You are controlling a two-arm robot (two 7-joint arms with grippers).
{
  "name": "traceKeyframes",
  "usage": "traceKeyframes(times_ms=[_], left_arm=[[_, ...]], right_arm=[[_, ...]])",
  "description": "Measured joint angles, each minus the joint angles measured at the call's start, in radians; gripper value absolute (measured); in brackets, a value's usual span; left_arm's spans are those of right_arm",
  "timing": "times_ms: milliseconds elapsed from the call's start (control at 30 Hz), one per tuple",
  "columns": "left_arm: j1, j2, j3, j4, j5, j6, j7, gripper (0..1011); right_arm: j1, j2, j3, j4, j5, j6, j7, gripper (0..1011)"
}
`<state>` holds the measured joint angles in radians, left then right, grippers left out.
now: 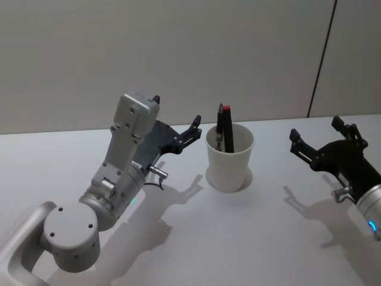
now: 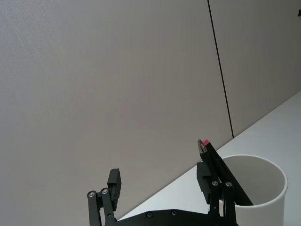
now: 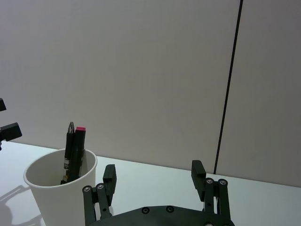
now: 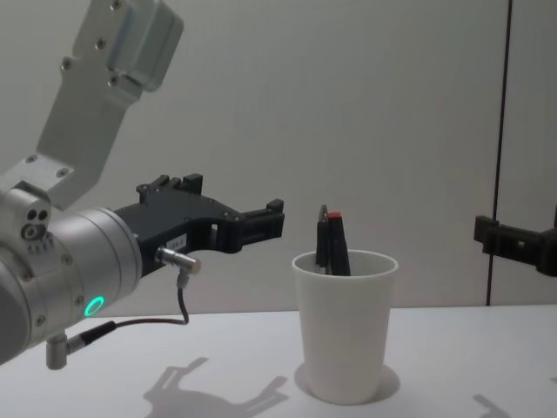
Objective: Place the pen into the pen holder.
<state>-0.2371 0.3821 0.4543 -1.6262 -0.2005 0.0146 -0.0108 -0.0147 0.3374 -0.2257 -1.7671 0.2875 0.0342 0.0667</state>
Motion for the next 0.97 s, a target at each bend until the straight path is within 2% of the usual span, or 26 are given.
traceKeyframes(times_ms=[967], left_arm=[[0.0,0.0,0.0,0.0,0.0,-0.001,0.0,1001]], right_arm=[[0.0,0.0,0.0,0.0,0.0,0.0,0.0,1002]])
